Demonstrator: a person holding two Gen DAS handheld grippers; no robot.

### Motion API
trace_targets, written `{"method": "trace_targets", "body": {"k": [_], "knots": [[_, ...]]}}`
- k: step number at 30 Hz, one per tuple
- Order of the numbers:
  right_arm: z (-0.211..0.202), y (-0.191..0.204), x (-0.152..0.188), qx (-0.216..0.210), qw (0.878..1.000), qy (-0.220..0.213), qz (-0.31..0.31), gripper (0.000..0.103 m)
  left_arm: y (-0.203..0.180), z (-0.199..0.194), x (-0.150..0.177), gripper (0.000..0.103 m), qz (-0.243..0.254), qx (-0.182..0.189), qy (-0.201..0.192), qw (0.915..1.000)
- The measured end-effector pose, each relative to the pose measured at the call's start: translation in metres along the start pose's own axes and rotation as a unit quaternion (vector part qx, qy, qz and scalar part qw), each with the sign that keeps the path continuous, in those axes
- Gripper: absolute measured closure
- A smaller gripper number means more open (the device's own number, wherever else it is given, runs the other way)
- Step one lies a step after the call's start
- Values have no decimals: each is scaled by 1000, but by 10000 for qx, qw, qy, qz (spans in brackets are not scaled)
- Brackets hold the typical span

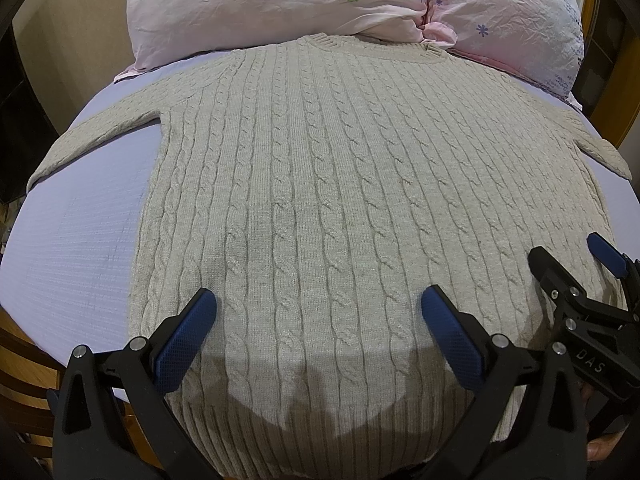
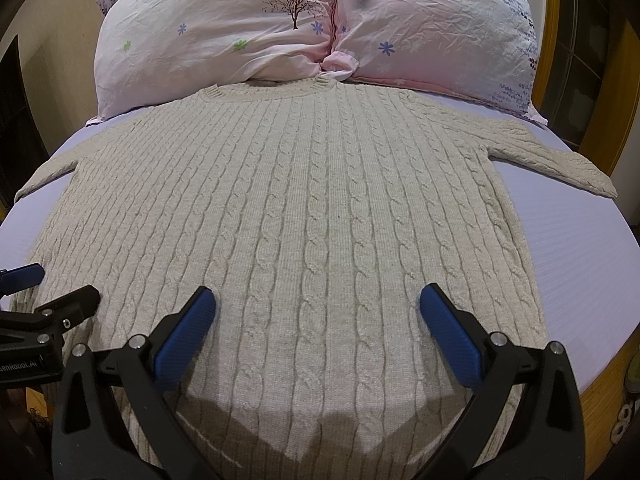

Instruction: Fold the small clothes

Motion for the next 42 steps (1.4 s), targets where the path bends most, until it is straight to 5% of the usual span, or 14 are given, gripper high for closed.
{"method": "trace_targets", "body": {"k": [31, 35, 36, 38, 42], "knots": [[0, 2, 0, -18, 10000, -11, -54, 2, 0, 0, -1, 1, 22, -3, -43, 10000], [-7, -4, -12, -719, 9974, 3, -84, 2, -1, -1, 0, 1, 148, 30, -301, 9994], [-16, -20, -25, -1163, 9928, -201, 201, 2, -2, -3, -1, 1, 155, 36, -319, 9994], [-28, -60, -50, -1359, 9867, -542, 710, 2, -1, -7, -2, 1, 218, 67, -489, 9985], [-14, -190, -93, -210, 9786, -711, 1918, 2, 0, -8, -1, 1, 314, 132, -914, 9952]]}}
Point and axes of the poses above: each gripper's, at about its wrist camera, not at the fingertips, and z roughly the way its jaws point, y to its left, x to its underside, the point moved 8 cm from there along z, roughly the way its jaws point, and after that the axes turned 6 degrees about x, right-handed, at the moved point
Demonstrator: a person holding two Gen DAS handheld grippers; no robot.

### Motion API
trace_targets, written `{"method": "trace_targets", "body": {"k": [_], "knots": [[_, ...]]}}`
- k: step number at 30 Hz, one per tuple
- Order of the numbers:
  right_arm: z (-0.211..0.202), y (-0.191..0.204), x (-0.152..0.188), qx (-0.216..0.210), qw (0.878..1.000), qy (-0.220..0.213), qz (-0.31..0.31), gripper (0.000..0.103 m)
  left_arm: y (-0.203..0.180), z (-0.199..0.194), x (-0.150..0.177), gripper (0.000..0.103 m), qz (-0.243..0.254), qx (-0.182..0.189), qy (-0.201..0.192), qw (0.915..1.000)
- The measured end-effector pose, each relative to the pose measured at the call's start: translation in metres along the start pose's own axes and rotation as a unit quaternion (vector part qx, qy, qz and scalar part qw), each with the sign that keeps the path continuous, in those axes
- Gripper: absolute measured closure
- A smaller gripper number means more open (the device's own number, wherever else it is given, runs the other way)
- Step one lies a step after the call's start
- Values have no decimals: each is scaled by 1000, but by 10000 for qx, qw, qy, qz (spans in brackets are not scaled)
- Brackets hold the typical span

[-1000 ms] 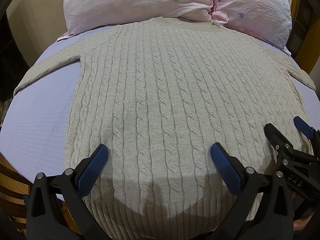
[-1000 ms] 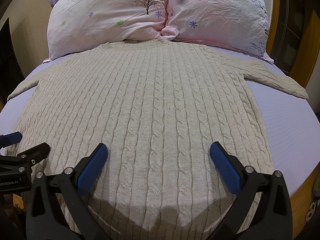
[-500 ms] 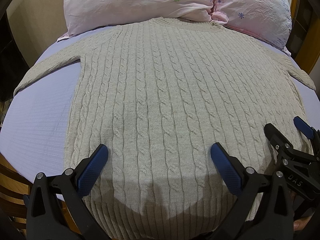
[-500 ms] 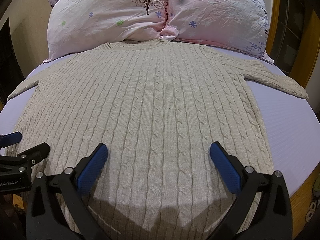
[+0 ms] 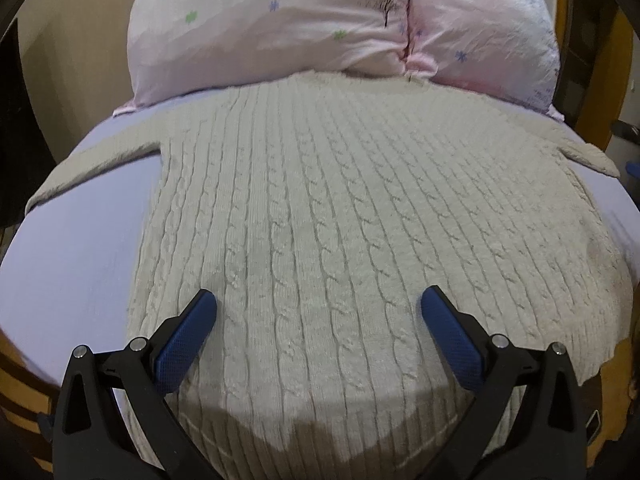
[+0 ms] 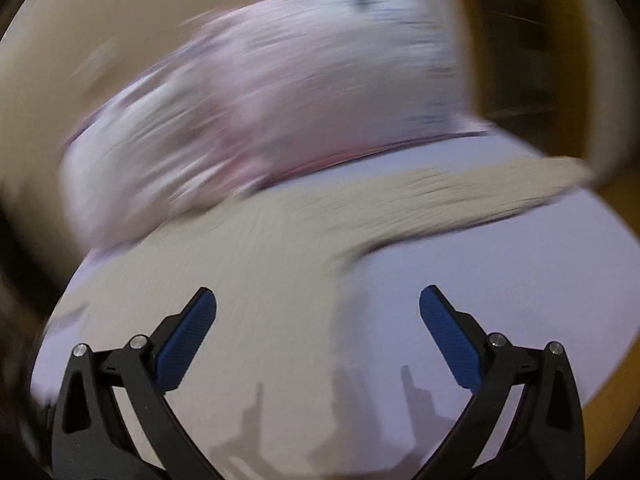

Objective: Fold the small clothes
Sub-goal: 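Grasp a sweater sleeve with the right gripper and fold it across the body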

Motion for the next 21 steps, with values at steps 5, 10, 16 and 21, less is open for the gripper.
{"method": "trace_targets", "body": {"k": [5, 10, 16, 21], "knots": [[66, -136, -58, 980, 9792, 419, 1725, 38, 2, 0, -6, 1, -9, 268, -312, 9992], [115, -214, -74, 1488, 9452, 730, 2814, 43, 32, -12, -35, 1, -634, 871, -731, 9915], [144, -241, -86, 1496, 9270, 537, 3397, 54, 100, -30, -70, 1, -1176, 425, -1476, 9811], [156, -260, -92, 1565, 9276, 451, 3362, 94, 153, -36, -77, 1, -1518, 46, -1696, 9737]]}}
Point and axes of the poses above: each gripper's, at about its wrist camera, not at the fingertips, and z roughly the way its jaws point, y to its left, x to its underside, the point moved 8 cm from there along z, roughly the way its jaws point, and after that the axes turned 6 degrees about x, right-handed, at the moved point
